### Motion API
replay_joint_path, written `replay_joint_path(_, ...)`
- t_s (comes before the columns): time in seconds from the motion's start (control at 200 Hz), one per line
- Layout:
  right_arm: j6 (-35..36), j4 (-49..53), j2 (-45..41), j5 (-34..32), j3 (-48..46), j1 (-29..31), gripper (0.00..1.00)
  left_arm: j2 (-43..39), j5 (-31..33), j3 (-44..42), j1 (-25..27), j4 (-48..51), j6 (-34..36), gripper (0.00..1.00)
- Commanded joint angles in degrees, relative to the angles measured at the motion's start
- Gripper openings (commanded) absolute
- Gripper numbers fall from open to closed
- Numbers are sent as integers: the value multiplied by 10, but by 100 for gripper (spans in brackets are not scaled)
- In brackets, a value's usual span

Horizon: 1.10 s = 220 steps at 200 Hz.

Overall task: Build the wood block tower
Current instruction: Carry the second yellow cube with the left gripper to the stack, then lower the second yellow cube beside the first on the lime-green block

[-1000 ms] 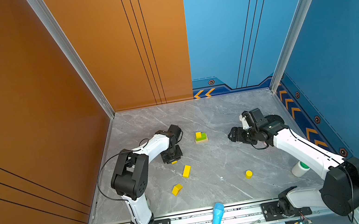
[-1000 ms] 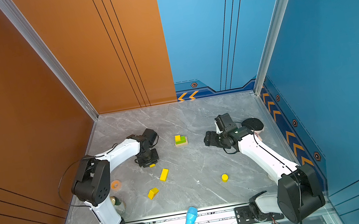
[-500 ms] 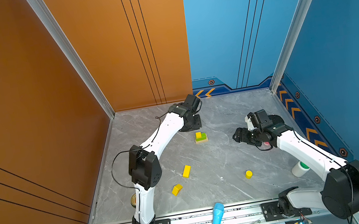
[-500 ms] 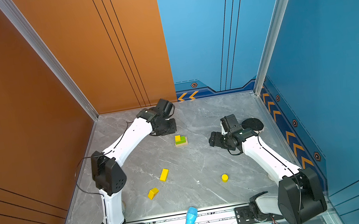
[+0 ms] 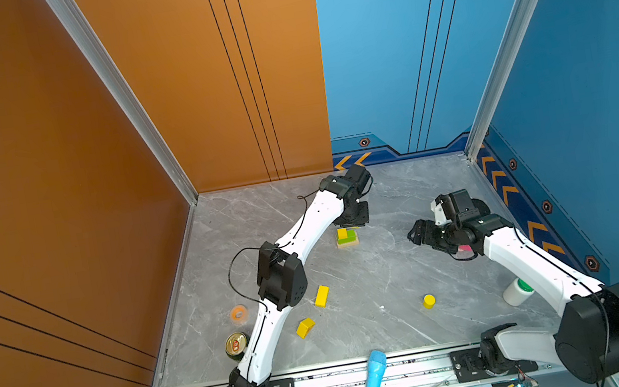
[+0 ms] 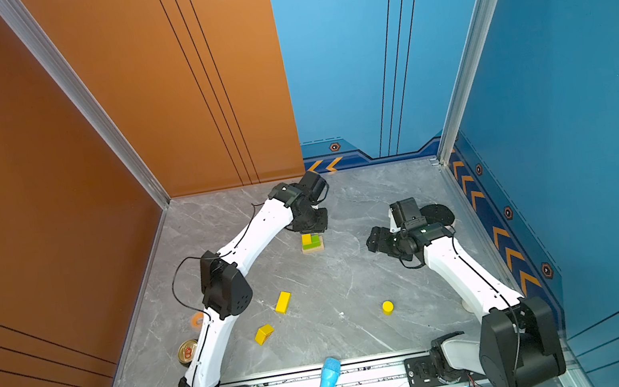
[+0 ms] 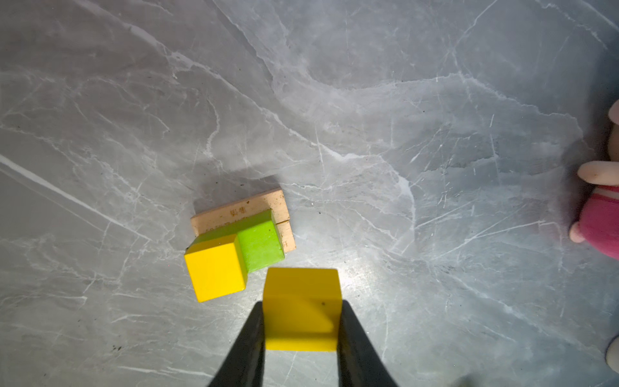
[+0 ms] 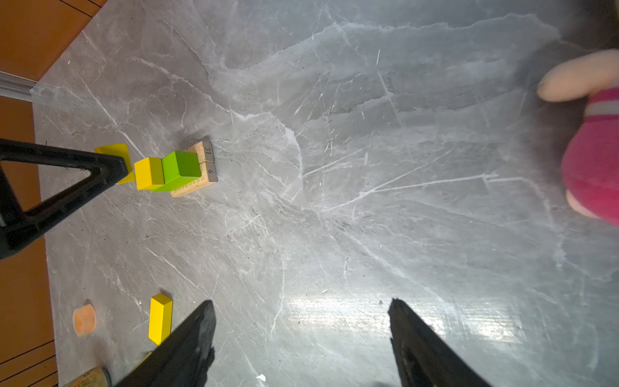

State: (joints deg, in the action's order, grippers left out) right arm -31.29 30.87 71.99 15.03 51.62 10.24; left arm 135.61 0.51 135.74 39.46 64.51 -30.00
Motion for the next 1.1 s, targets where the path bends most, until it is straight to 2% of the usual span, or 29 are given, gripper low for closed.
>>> replay_joint_path(0.0, 13, 1, -6, 12, -8, -4, 83, 6, -2, 3, 5, 22, -9, 24)
replay_joint_path(0.606, 13, -5, 3, 17, -11, -4, 82, 40, 16, -7, 0, 21, -50, 25)
replay_joint_path(1.096, 13, -6, 5, 18, -10, -5, 82, 48, 28, -6, -6, 21, -53, 27)
